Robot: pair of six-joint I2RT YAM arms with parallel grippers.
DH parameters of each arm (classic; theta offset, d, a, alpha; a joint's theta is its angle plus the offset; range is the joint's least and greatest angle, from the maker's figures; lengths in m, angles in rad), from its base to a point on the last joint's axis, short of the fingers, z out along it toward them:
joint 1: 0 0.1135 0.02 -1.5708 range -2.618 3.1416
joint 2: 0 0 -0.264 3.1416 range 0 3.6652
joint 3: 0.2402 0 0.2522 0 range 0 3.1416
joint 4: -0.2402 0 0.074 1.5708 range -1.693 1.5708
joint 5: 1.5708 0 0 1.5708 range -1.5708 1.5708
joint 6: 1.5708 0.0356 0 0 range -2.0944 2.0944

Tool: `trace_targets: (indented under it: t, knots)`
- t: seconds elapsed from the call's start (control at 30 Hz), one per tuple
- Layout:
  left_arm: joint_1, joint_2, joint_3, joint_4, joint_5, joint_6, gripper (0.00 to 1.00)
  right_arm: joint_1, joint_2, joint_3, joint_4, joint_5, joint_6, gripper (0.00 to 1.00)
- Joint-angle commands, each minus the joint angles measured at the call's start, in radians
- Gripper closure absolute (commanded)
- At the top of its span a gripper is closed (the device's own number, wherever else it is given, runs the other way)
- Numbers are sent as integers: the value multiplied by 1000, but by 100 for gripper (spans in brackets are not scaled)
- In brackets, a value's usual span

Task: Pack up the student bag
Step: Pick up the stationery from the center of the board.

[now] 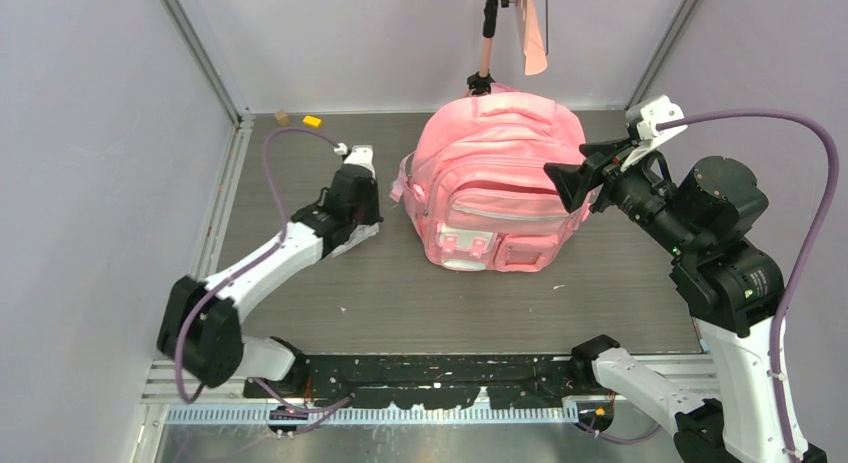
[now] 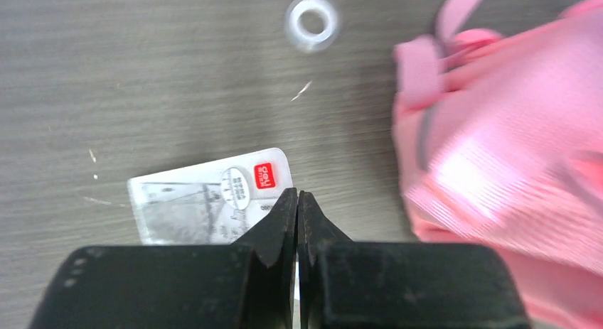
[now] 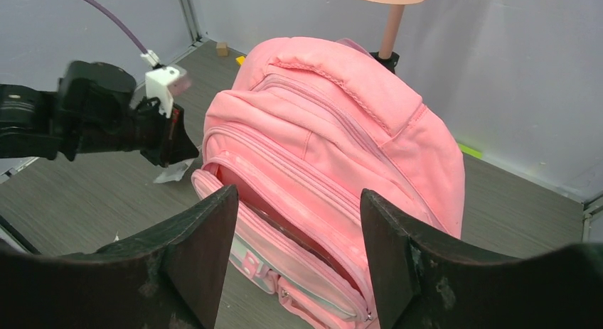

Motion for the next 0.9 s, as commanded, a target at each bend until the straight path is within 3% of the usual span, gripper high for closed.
trace_targets:
  t: [0.0,0.33,0.47,0.6,0.87]
  knots:
    - [-2,-165,48,-100,170,107,100,-4,16,6,50,-41,27,29]
    - [1,-310,401,-564,439,333,100,-3,95,12,116,-255,121,16]
    - [1,-331,546,-683,558,412,100,-1,121,-3,156,-362,163,6]
    - [1,-333,666,-787,663,499,100,19,131,-38,222,-447,208,5]
    - [1,-287,845,-896,905,593,100,236,180,-61,296,-463,183,5]
